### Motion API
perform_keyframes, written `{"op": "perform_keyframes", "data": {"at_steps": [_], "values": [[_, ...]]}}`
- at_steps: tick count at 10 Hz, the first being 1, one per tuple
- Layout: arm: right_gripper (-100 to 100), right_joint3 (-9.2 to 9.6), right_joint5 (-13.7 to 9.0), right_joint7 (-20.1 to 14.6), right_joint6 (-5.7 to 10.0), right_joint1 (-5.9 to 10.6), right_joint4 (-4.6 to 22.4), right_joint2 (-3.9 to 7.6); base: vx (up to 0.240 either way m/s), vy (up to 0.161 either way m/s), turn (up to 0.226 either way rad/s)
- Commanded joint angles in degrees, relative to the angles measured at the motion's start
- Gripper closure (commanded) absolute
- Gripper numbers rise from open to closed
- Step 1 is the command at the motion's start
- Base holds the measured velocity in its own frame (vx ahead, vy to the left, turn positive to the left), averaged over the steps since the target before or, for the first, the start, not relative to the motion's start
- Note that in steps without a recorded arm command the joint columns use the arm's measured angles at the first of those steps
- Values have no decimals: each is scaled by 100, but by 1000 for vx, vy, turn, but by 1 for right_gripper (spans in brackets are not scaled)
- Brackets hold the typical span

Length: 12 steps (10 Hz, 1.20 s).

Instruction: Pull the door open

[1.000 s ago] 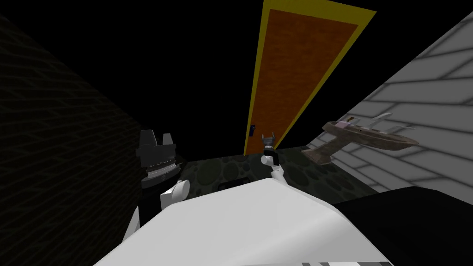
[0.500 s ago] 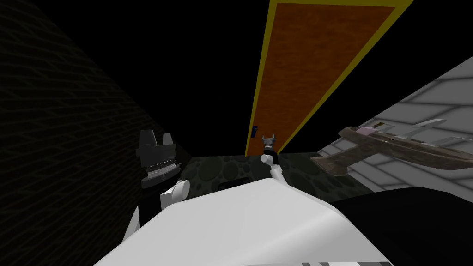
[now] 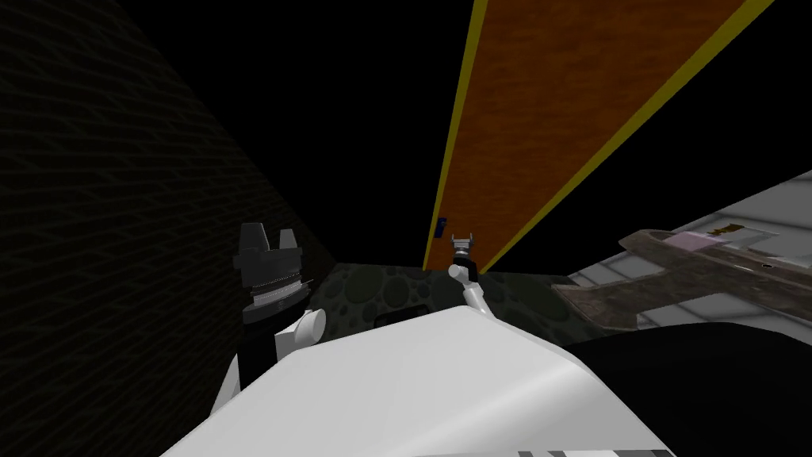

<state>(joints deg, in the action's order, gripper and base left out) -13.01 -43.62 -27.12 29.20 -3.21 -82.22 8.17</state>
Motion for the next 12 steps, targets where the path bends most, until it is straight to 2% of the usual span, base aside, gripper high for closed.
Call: {"op": "perform_keyframes", "data": {"at_steps": [1,6,9,12], "values": [[-100,-34,-170,-130,22,94,203,22,-22,-99,220],[-100,-149,-651,-441,27,314,671,61,-39,-116,203],[-100,-249,-1072,-713,32,507,1080,94,-57,-149,337],[-100,-316,-1353,-895,35,636,1354,114,-77,-118,241]]}}
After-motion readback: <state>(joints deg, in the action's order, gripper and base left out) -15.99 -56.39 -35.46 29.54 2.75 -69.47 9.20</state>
